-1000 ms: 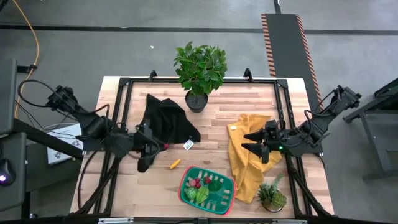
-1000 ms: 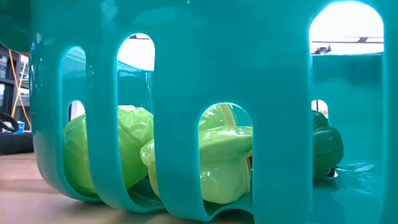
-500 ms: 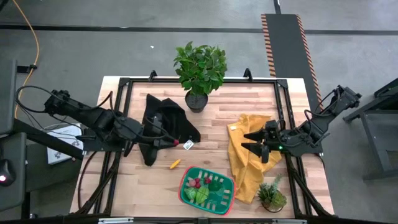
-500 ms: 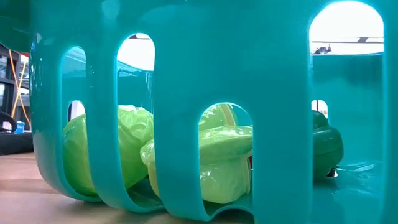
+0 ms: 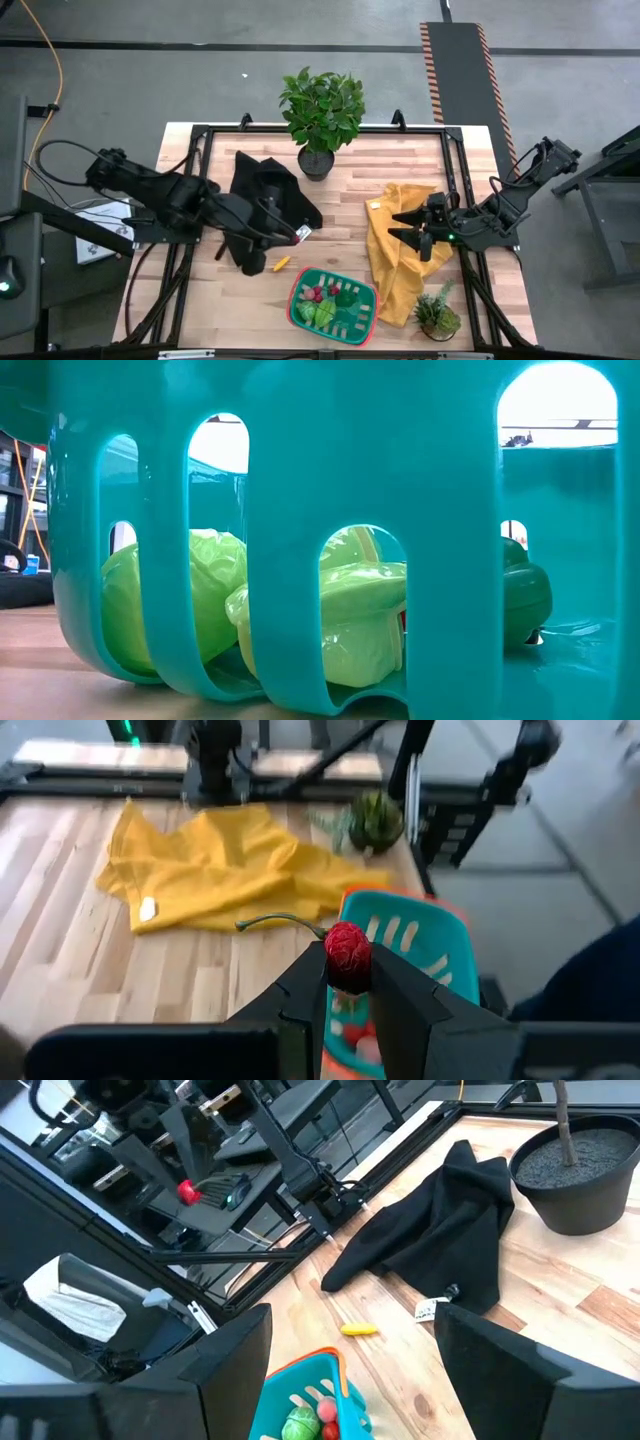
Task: Pick and placing Produce into tupperware
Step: Put the red cherry into the blue bin
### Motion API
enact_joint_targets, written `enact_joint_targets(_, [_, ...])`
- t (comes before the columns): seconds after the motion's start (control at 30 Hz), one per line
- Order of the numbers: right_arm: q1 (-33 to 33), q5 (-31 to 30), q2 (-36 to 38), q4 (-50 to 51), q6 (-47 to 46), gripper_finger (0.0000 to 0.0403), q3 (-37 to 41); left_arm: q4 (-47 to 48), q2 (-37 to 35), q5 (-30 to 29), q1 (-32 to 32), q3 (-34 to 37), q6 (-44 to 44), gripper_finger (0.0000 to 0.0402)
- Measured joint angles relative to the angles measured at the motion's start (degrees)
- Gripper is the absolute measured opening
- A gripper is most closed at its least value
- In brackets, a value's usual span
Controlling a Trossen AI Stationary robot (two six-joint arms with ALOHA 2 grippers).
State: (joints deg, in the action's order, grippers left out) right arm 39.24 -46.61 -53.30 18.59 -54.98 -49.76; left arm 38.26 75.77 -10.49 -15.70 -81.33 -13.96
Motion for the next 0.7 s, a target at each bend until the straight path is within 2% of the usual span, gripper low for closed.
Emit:
enact_joint_targets(0.13, [0.0, -0.1, 0.0, 0.0, 0.0, 0.027, 0.0, 6.4, 4.8, 0.7, 0.0, -6.6, 0.5, 0.0058])
enact_joint_targets(0.23, [0.0, 0.0, 0.0, 0.0, 0.0, 0.027, 0.0, 6.6, 7.9, 2.4, 0.0, -9.6, 1.6, 0.0058])
enact_joint_targets(0.7, [0.0, 0.0, -0.2, -0.1, 1.0, 0.027, 0.0, 7.8, 22.4, 13.3, 0.0, -11.9, 2.2, 0.0058])
